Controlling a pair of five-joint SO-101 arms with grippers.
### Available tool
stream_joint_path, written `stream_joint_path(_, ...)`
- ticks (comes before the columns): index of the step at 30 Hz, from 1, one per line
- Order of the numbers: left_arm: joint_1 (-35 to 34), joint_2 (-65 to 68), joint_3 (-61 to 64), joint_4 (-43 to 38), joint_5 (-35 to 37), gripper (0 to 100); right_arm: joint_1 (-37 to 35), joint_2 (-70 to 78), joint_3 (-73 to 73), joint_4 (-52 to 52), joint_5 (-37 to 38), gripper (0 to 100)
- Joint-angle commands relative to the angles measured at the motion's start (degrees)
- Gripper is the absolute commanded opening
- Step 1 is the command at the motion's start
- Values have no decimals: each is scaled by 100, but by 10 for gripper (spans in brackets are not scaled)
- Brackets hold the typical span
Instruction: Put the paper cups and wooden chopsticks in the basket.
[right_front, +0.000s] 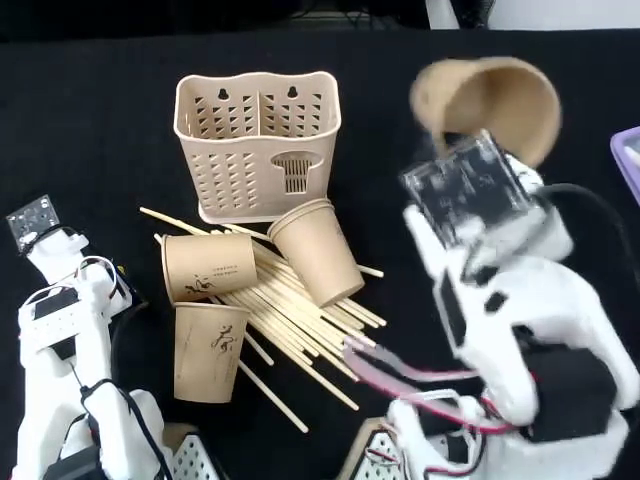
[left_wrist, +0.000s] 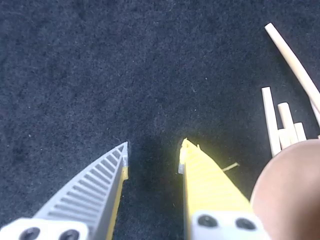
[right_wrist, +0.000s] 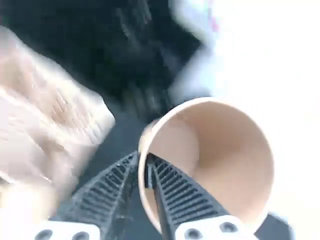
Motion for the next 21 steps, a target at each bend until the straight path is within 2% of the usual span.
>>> stream_joint_path(1, -48, -132, -48, -97, 70, 170, -862, 884, -514, -343, -149, 11)
stream_joint_path(6, -40, -123, -48, -97, 70, 170, -1064, 2563, -1191, -949, -149, 11)
stream_joint_path(10, -40, -123, -48, -97, 70, 170, -1073, 3714, -2237, -993, -149, 11)
stream_joint_path(21, -40, -132, -48, -97, 62, 170, -1363, 5868, -4620, 404, -149, 11)
